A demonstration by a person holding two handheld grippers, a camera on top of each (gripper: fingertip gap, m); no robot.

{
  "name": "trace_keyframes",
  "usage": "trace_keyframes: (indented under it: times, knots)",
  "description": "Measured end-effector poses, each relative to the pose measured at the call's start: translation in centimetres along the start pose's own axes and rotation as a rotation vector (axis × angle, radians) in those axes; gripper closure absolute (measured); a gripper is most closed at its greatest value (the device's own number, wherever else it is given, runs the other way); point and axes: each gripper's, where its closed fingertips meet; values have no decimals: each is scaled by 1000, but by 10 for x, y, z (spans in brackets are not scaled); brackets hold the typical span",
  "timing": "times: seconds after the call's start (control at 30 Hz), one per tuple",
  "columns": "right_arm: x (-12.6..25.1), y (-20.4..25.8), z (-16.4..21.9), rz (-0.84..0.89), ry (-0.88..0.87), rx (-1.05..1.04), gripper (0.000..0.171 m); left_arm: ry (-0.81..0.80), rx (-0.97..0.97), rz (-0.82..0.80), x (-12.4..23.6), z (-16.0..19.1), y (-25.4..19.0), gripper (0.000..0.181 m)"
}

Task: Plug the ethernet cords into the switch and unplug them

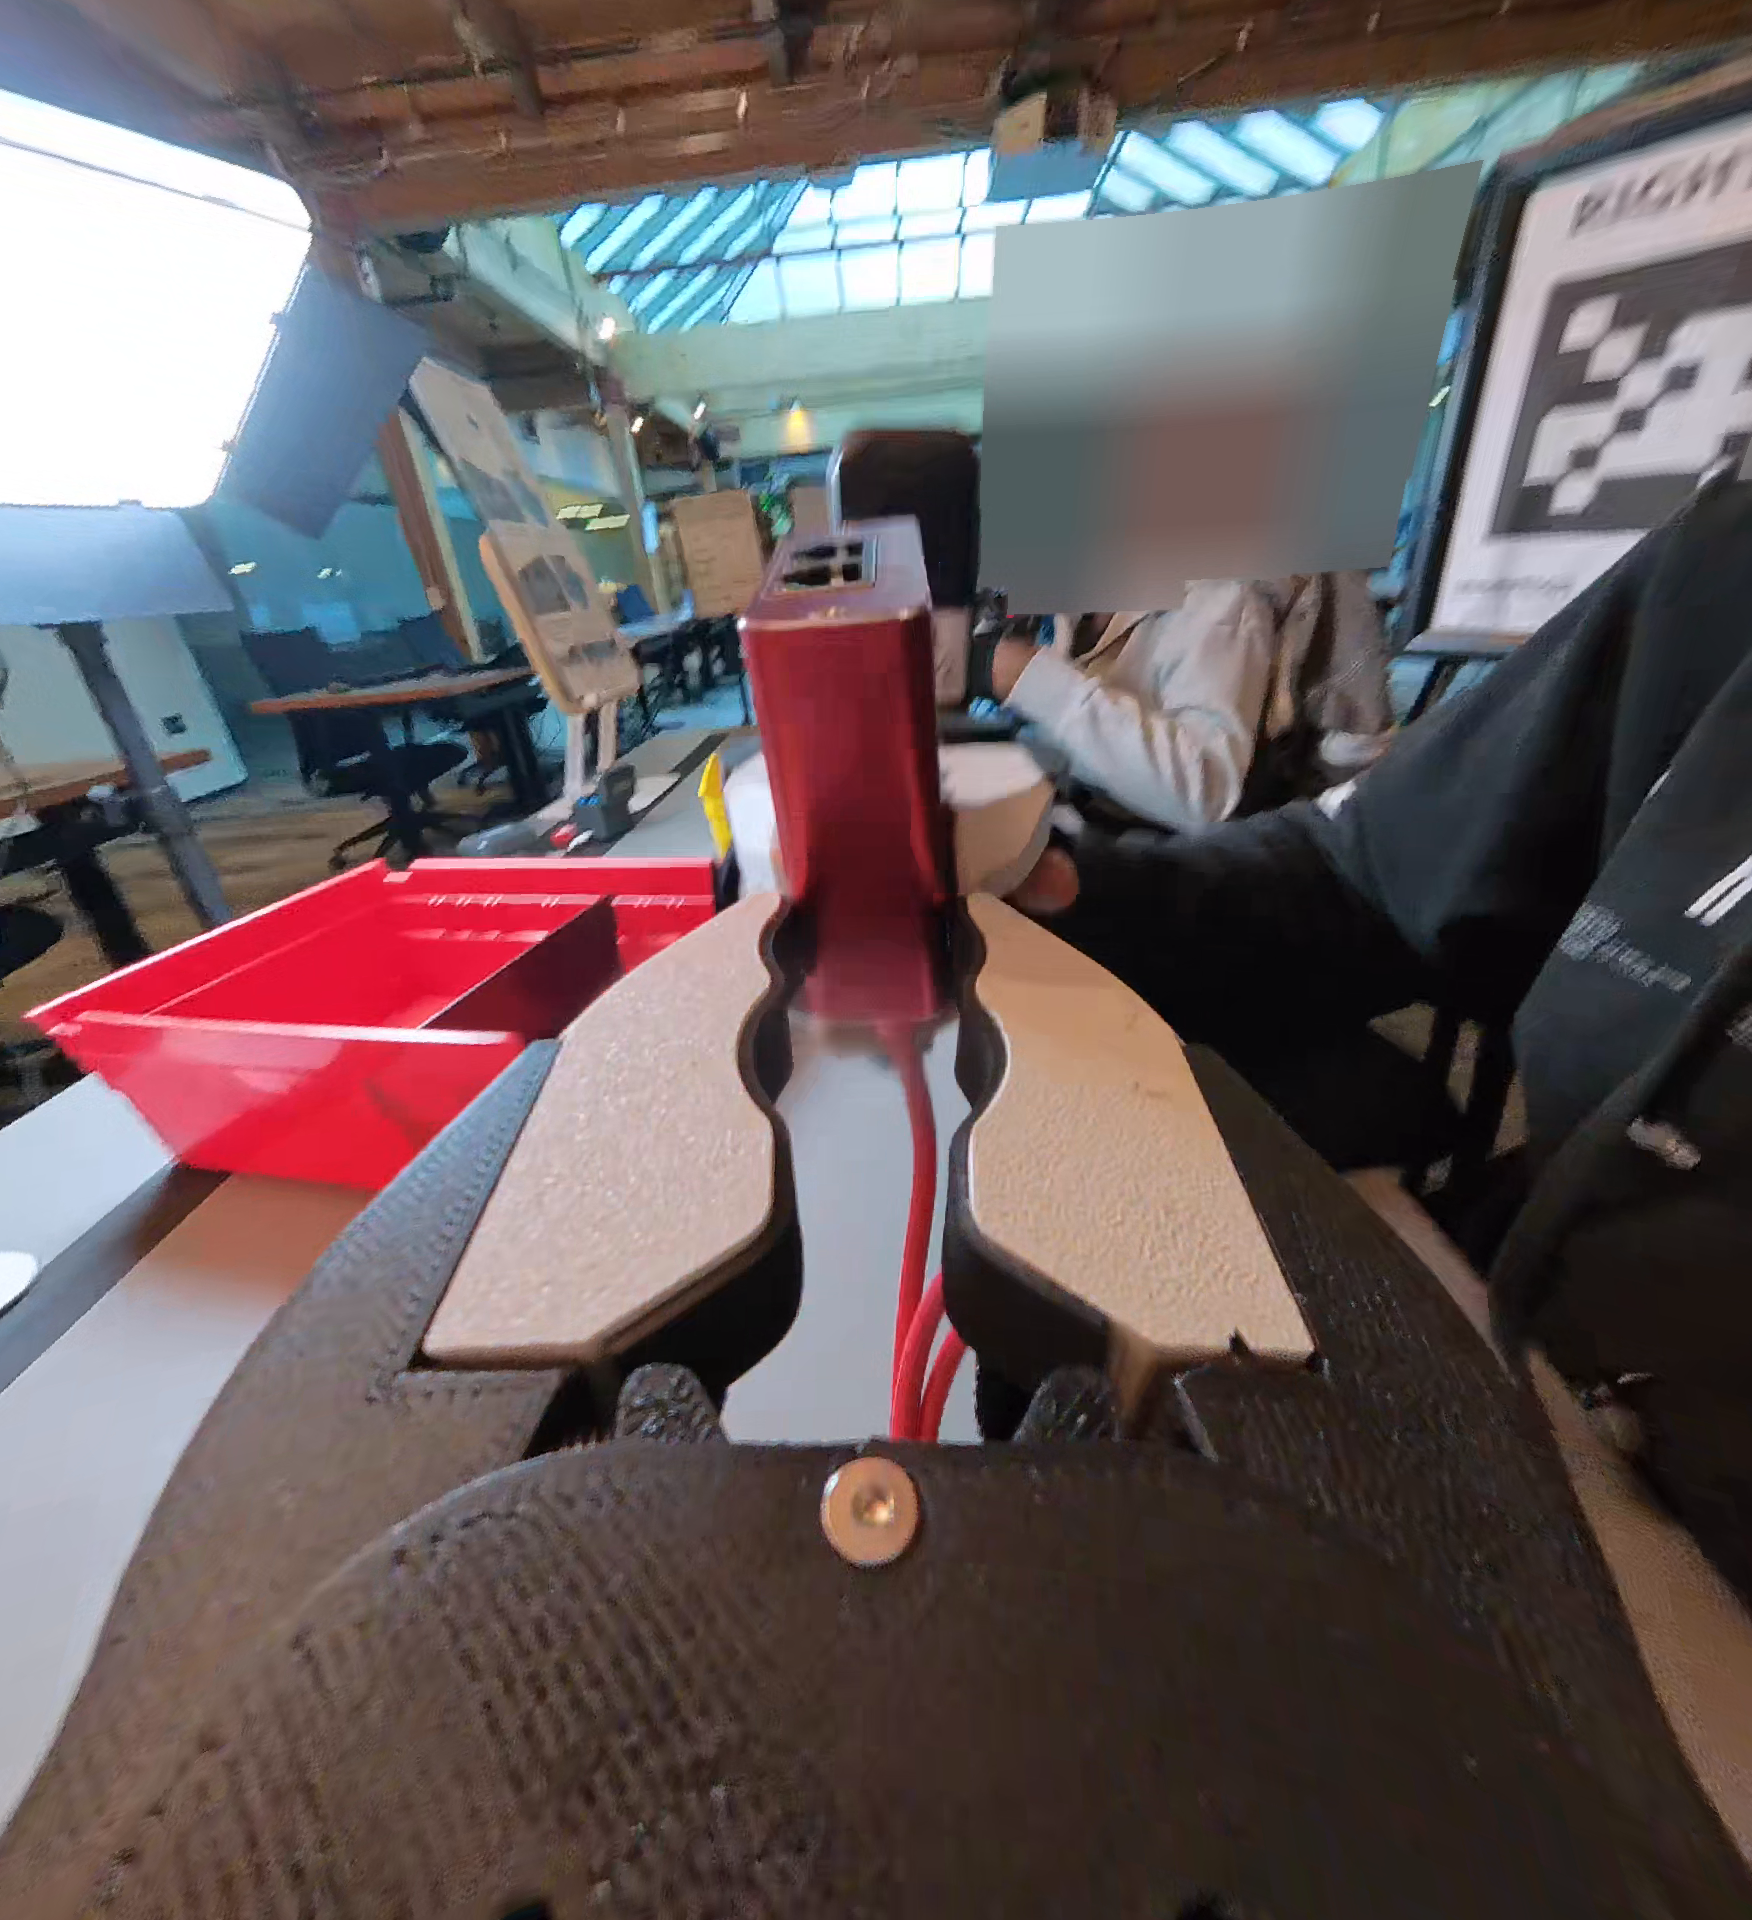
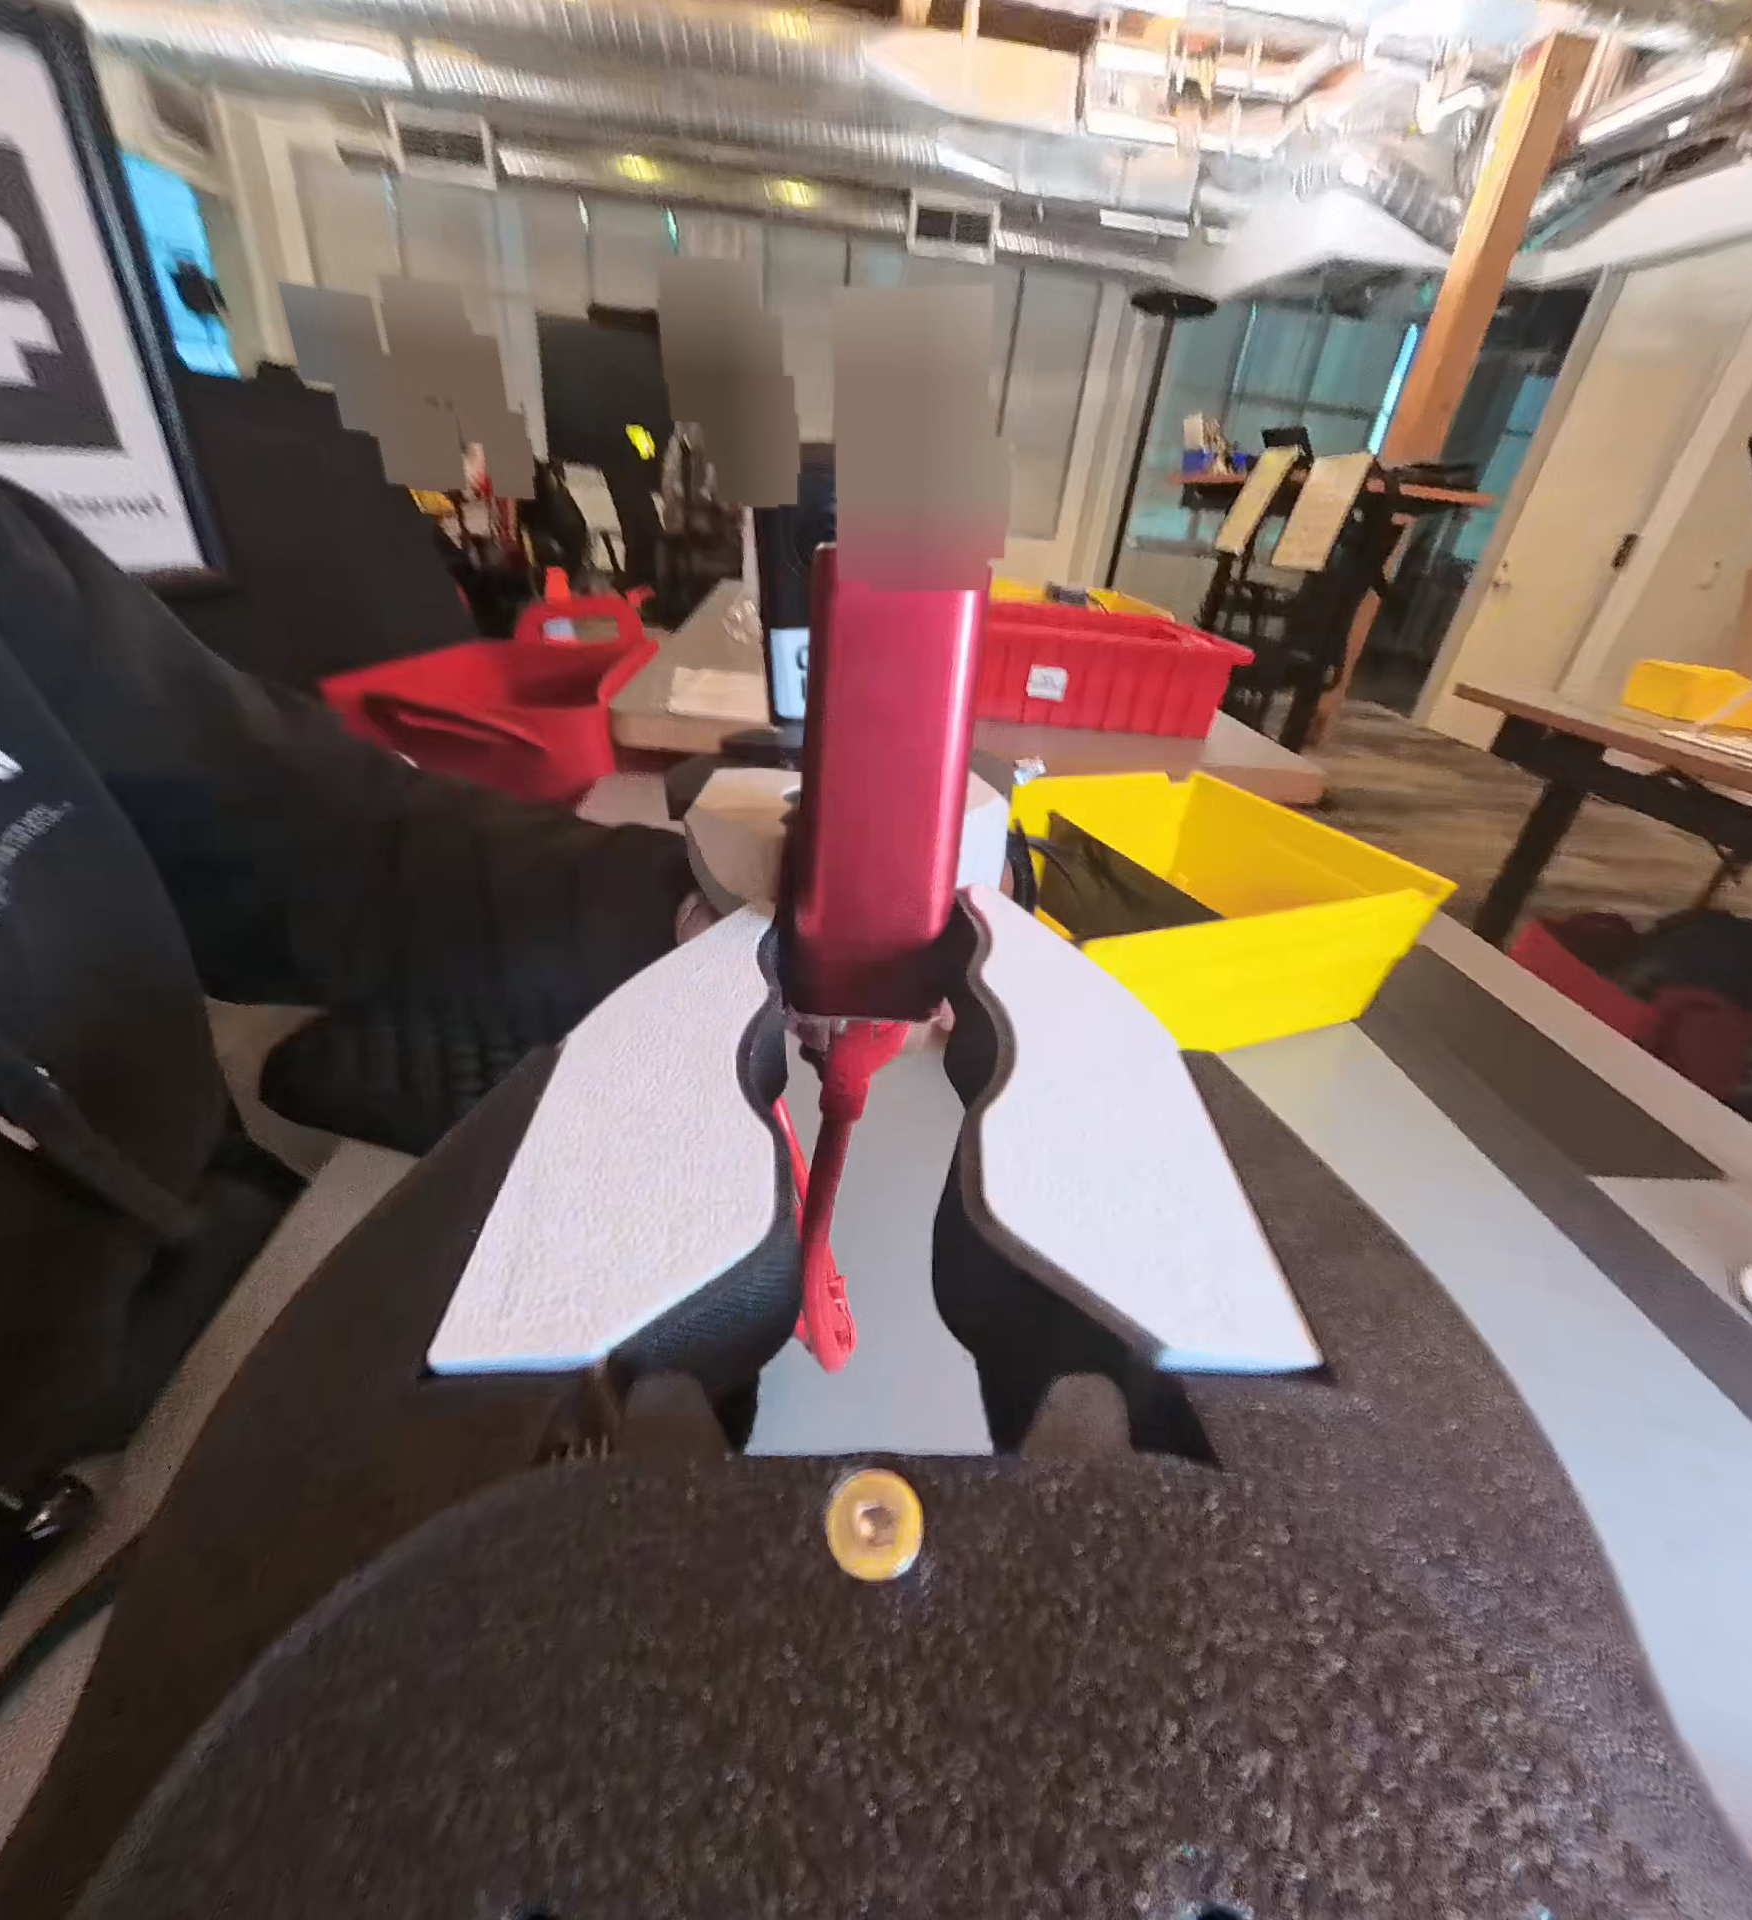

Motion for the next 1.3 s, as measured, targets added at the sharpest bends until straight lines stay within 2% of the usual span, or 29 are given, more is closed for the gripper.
trace_keyframes:
  times: [0.1, 0.13, 0.23, 0.37, 0.4, 0.43, 0.5, 0.73, 0.87, 0.93, 1.0, 1.03, 1.2, 1.3]
  knots:
    - [5, -8, 2, 89, 109, 91, 145, 146, -151, -124, 12, 14, 15, 150]
    - [9, -11, 2, 119, 146, 126, 145, 181, -174, -155, 18, 15, 19, 151]
    - [22, -21, 12, 255, 343, 313, 145, 269, -196, -207, 29, 14, 25, 138]
    - [15, -8, 36, 249, 548, 496, 145, 391, -314, -203, 23, 28, 15, 132]
    - [11, -4, 45, 229, 587, 530, 145, 450, -357, -197, 20, 38, 13, 135]
    - [7, -1, 53, 219, 616, 557, 145, 507, -416, -194, 18, 49, 11, 146]
    - [7, -2, 67, 216, 669, 604, 145, 592, -505, -188, 23, 67, 13, 150]
    - [8, -8, 88, 213, 672, 575, 143, 566, -570, -157, 28, 79, 10, 153]
    - [9, -13, 108, 172, 640, 523, 126, 566, -592, -134, 25, 80, 4, 154]
    - [5, -11, 110, 159, 609, 539, 123, 563, -605, -115, 22, 81, 0, 154]
    - [0, -9, 107, 155, 602, 594, 128, 553, -613, -95, 18, 81, -6, 154]
    - [-3, -5, 107, 138, 606, 626, 142, 553, -622, -96, 16, 81, -7, 154]
    - [0, -11, 101, 188, 640, 667, 142, 514, -614, -140, 15, 77, -1, 153]
    - [6, -20, 106, 248, 719, 739, 142, 511, -436, -131, 21, 83, 3, 149]
Point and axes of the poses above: each gripper's, where its closed fingertips meet, x back along the fingers, z out of its underside, y = z × x across the jaws, and after that the axes turned 2 degrees about -y, right-handed
